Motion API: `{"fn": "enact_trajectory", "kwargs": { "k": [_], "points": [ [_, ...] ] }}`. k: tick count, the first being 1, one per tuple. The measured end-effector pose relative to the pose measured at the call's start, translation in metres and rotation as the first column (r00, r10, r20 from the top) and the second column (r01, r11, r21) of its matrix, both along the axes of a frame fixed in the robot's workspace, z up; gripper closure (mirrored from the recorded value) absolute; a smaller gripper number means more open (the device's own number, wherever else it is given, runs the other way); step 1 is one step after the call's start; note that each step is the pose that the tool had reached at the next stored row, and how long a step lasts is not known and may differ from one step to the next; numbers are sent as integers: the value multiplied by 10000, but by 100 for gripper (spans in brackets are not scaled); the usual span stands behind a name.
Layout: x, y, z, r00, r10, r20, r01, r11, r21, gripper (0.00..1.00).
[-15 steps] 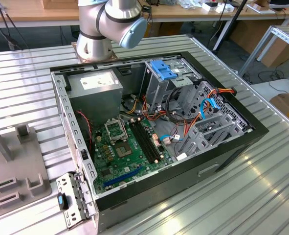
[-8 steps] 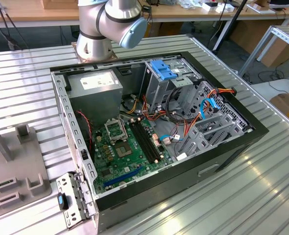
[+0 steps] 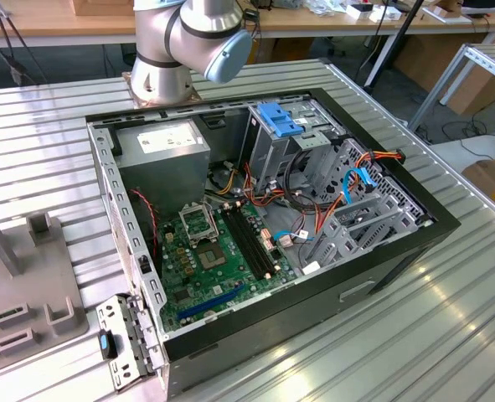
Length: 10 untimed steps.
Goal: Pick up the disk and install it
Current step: 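Pick up the disk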
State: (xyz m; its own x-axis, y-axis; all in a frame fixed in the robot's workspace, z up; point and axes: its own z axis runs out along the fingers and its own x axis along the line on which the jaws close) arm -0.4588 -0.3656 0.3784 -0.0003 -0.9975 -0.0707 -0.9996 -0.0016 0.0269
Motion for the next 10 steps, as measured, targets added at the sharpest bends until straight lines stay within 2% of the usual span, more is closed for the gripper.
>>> {"fn": "enact_trajectory", "kwargs": {
  "k": [10],
  "points": [
    [0,0,19,10000,-1,-2,1,10000,-1,64]
  ]
}}
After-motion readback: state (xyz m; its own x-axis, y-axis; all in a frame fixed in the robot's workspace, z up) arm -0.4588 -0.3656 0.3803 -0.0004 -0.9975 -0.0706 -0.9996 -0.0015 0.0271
